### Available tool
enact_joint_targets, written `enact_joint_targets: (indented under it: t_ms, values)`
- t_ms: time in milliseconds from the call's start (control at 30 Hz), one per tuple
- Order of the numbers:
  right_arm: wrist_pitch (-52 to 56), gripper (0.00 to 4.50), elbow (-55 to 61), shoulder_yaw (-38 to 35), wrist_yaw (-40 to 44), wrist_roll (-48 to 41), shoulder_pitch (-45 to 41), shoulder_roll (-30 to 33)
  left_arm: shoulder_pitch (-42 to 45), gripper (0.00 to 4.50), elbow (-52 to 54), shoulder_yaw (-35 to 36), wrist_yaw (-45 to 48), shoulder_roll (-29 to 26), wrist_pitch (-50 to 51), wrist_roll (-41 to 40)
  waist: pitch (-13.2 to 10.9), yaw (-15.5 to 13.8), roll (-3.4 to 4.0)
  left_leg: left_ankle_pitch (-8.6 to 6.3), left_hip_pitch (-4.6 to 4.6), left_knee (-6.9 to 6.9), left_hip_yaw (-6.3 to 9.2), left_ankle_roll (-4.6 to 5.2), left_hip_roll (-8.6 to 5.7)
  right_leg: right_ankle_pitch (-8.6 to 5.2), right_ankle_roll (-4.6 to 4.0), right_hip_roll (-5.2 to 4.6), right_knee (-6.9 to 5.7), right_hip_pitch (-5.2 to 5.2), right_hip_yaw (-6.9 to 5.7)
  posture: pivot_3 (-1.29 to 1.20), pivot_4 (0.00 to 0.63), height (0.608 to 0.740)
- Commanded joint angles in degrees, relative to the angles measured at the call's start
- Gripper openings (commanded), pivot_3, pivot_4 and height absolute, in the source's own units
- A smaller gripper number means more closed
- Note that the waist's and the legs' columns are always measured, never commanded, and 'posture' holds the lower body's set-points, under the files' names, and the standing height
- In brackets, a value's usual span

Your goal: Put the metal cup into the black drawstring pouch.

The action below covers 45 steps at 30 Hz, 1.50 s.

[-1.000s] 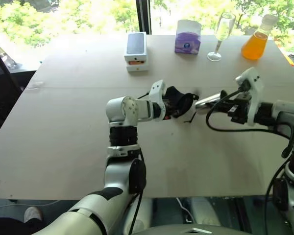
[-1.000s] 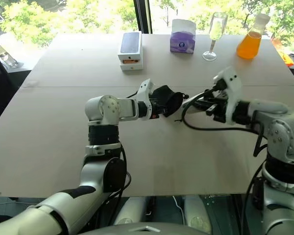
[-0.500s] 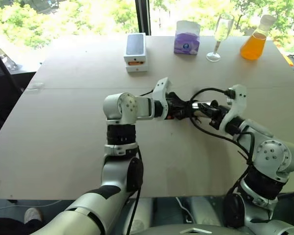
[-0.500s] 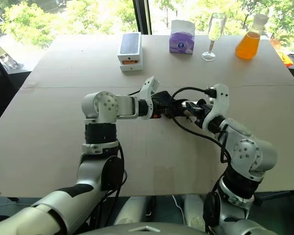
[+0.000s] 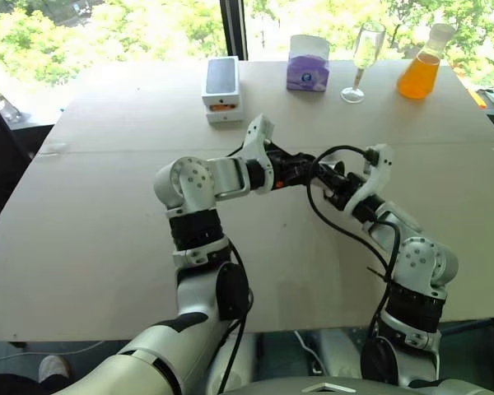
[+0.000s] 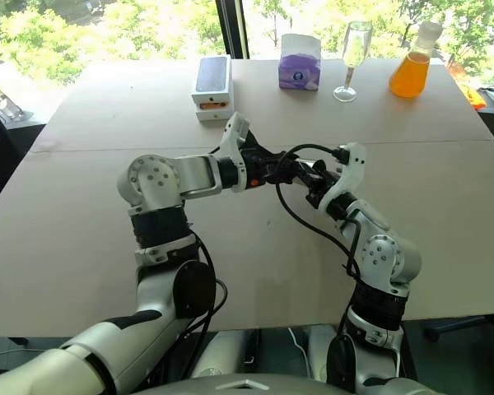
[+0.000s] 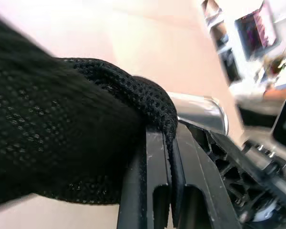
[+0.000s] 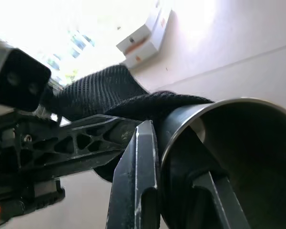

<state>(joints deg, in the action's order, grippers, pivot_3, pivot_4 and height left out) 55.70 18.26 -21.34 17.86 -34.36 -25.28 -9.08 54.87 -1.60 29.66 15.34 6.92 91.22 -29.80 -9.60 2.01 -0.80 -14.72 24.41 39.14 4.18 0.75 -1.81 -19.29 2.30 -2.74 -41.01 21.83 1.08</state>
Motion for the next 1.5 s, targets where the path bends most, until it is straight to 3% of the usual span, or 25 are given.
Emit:
enact_joint_targets:
  t_ms: [33, 200, 300, 467, 600, 733, 967, 1100, 1267, 1433, 1500]
  values:
    - [-2.0, 0.04, -2.0, -3.0, -2.3, -9.7, -2.1, -6.8, 0.1, 0.00, 2.2, 1.7, -1.8, 2.5, 1.3, -7.4, 0.0, 0.0, 0.00, 0.00, 0.00, 0.01, 0.02, 0.00, 0.00, 0.00, 0.00, -0.01, 0.01, -0.01, -0.01, 0.00, 0.150, 0.740]
    - [-3.4, 0.04, -4.1, -1.3, -4.5, -15.0, 0.2, -3.0, -2.4, 0.00, 7.2, 2.2, -3.4, 1.3, 1.3, -12.6, 0.0, 0.5, 0.01, 0.00, -0.05, -0.07, -0.03, 0.00, 0.06, 0.00, 0.00, 0.04, -0.04, 0.01, 0.09, 0.00, 0.150, 0.740]
    - [-4.8, 0.04, -3.9, 3.6, -2.3, -13.1, 2.1, 0.4, -1.6, 0.00, 9.4, 3.2, -2.8, 2.2, 1.3, -15.5, 0.0, 0.4, 0.01, 0.00, -0.10, -0.11, -0.04, -0.01, 0.06, 0.00, 0.00, 0.07, -0.04, 0.00, 0.13, 0.00, 0.150, 0.740]
    - [-15.0, 0.04, -2.6, 12.8, 10.6, -8.7, 5.3, 5.8, -0.5, 0.00, 8.5, 3.7, -3.2, 1.2, 0.9, -16.0, 0.0, 0.3, 0.01, 0.00, -0.12, -0.10, -0.12, 0.00, 0.03, 0.00, 0.00, 0.12, 0.02, -0.03, 0.18, 0.00, 0.150, 0.740]
    - [-32.6, 0.04, -3.1, 23.5, 20.5, 5.4, 5.5, 13.2, 0.1, 0.00, 5.8, 5.3, -3.5, -0.3, 1.2, -17.3, 0.0, 0.3, 0.01, 0.00, -0.20, -0.07, -0.13, 0.00, 0.02, 0.00, 0.01, 0.29, 0.02, -0.10, 0.13, 0.00, 0.150, 0.740]
    - [-51.5, 0.04, -9.5, 33.7, 23.7, 23.0, 2.1, 20.7, -0.1, 0.00, 4.3, 4.0, -3.6, -1.2, 1.3, -19.5, 0.0, 0.5, 0.00, 0.00, -0.50, -0.21, -0.32, -0.01, 0.07, 0.00, 0.01, 0.36, 0.01, -0.22, 0.21, 0.00, 0.150, 0.740]
    - [-71.2, 0.04, -24.1, 34.9, 18.7, 35.1, -3.7, 22.7, -4.1, 0.00, 3.9, 0.5, -7.0, -2.7, 1.3, -31.9, 0.0, 0.3, -0.02, 0.01, -0.59, -0.24, -0.43, -0.02, 0.18, 0.00, 0.01, 0.15, 0.03, -0.24, 0.32, 0.00, 0.150, 0.740]
    - [-66.5, 0.04, -27.8, 28.6, 16.6, 25.0, -3.9, 17.5, -8.2, 0.00, 3.7, -0.1, -13.3, -3.4, 1.3, -42.2, 0.0, 0.3, -0.06, 0.01, -0.57, -0.24, -0.41, -0.02, 0.16, 0.00, 0.01, 0.08, 0.07, -0.25, 0.40, 0.00, 0.150, 0.740]
    - [-54.1, 0.04, -25.2, 22.6, 16.4, 10.2, -2.1, 12.5, -12.6, 0.00, 6.7, 0.3, -18.2, -5.2, 1.3, -42.3, 0.0, 0.3, -0.07, 0.01, -0.64, -0.24, -0.40, -0.03, 0.20, 0.01, 0.00, 0.11, 0.05, -0.32, 0.50, 0.00, 0.150, 0.740]
    - [-50.4, 0.04, -25.3, 22.2, 14.8, 8.0, -2.4, 10.1, -14.3, 0.00, 10.1, -2.8, -17.4, -5.4, -1.2, -41.3, 0.0, 0.2, -0.07, 0.01, -0.61, -0.24, -0.38, -0.02, 0.14, 0.01, 0.00, 0.09, 0.06, -0.30, 0.49, 0.00, 0.150, 0.740]
    - [-52.3, 0.04, -25.2, 24.9, 15.9, 11.3, -3.2, 10.2, -14.1, 0.00, 9.9, -3.3, -17.3, -5.4, -2.6, -42.1, 0.0, 0.2, -0.07, 0.00, -0.61, -0.24, -0.39, -0.02, 0.14, 0.01, 0.00, 0.10, 0.06, -0.30, 0.50, 0.00, 0.150, 0.740]
